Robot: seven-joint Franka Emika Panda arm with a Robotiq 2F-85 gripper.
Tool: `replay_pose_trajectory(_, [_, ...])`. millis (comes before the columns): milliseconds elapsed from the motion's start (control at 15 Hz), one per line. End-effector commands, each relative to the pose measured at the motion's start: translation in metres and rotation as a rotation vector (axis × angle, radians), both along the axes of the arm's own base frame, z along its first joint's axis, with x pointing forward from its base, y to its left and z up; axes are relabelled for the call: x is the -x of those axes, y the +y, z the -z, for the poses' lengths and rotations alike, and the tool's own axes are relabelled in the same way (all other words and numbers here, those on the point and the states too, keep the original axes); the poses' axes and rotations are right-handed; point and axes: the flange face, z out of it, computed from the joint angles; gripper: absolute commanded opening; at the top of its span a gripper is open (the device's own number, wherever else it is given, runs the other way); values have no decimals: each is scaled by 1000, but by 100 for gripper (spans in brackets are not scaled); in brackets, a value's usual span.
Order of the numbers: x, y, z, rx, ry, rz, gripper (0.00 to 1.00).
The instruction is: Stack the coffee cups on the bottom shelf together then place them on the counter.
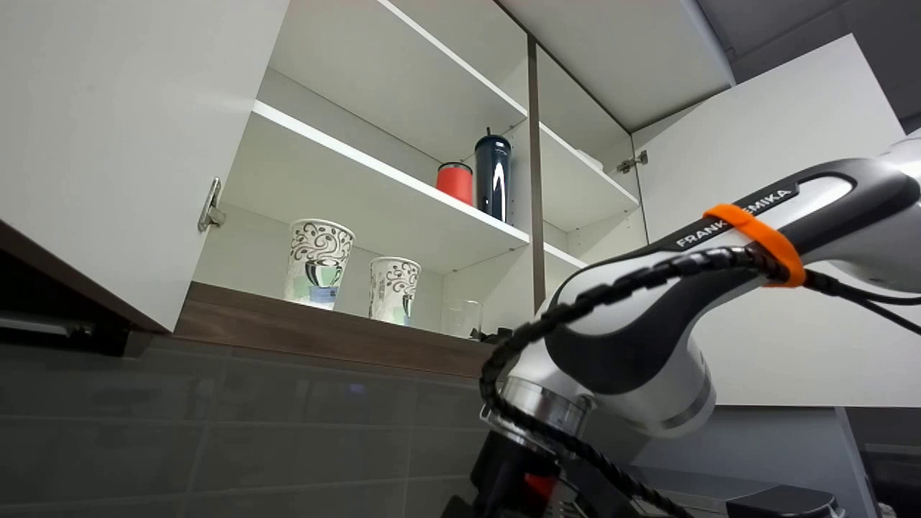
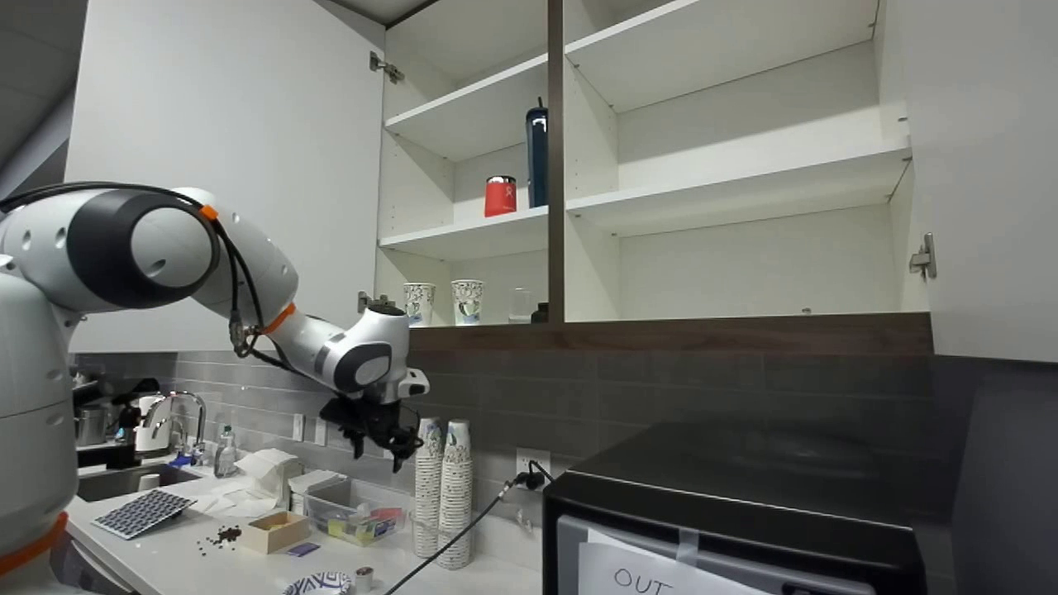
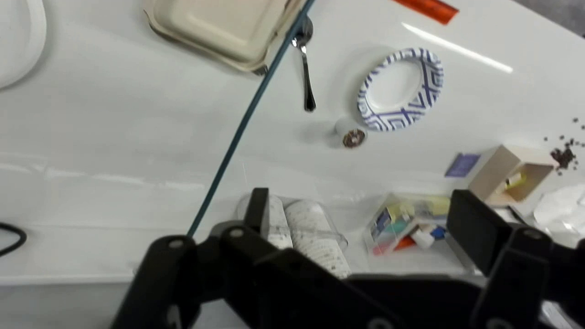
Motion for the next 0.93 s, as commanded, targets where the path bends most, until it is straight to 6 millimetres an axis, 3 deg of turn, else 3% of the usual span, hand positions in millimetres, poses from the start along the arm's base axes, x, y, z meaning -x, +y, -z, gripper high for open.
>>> replay_pose_trajectory(0, [19, -11, -60, -111, -147, 43, 100])
replay_pose_trajectory(333, [43, -23, -144, -196, -287, 43, 100])
replay_pose_trajectory(533, [57, -17, -184, -266, -351, 47, 100])
replay_pose_trajectory(800, [74, 7, -224, -286, -410, 8, 100])
replay_pose_trajectory(867, [68, -4, -214, -267, -397, 17, 100])
